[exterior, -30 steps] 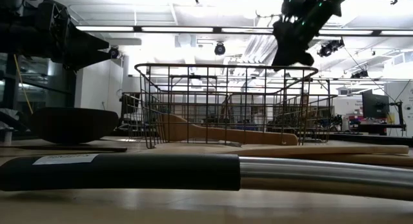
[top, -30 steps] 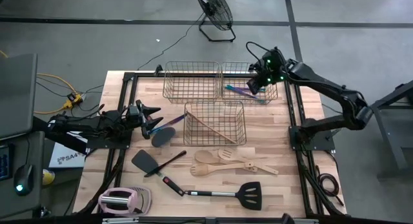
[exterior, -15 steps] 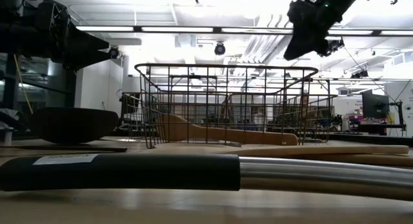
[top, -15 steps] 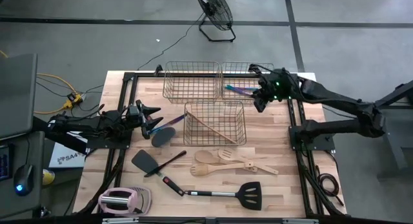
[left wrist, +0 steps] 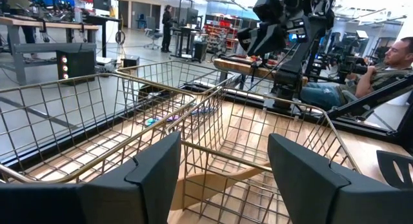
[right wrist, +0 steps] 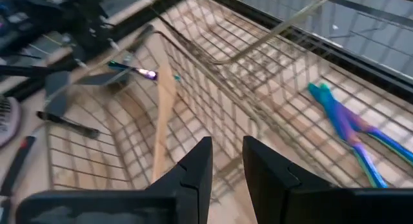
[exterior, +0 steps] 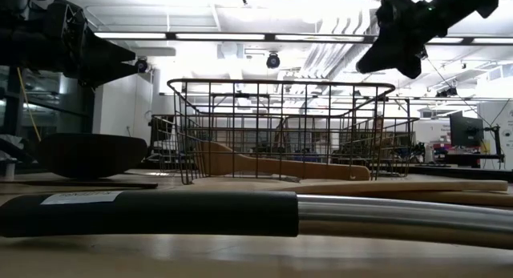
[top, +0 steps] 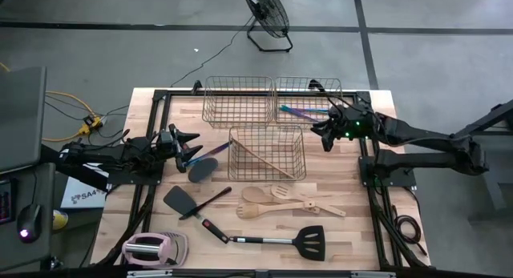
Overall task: Pick & Place Kitchen Items
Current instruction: Put the blue table knife into the top right wire basket
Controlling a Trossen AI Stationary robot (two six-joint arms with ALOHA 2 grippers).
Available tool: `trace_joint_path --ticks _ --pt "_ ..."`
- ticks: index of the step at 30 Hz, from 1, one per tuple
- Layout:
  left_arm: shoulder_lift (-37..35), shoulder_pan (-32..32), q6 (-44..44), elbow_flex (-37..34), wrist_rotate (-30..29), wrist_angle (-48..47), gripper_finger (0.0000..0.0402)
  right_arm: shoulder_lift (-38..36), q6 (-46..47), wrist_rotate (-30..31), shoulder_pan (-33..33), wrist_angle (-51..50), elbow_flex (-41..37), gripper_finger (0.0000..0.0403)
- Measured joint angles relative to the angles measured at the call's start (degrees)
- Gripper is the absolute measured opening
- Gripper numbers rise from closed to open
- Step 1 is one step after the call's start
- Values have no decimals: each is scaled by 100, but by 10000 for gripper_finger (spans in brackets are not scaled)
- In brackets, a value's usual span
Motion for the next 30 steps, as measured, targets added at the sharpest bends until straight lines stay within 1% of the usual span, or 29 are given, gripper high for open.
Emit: trace_joint_path --ticks 6,11,18,21,25,30 --pt "0 0 -1 0 0 -1 230 -139 145 365 489 1113 -596 78" --pt "-1 0 -1 -1 0 1 230 -140 171 745 912 2262 -1307 78" --pt "-1 0 -1 1 1 1 230 -174 139 817 1230 3873 -2251 78" --pt "-1 0 -1 0 1 0 230 -172 152 876 1274 4079 -2448 78" --pt "0 0 -1 1 2 -1 230 -175 131 878 1265 4134 -2461 78" --pt "0 0 -1 1 0 -1 230 -212 -133 840 1266 4315 -2461 78"
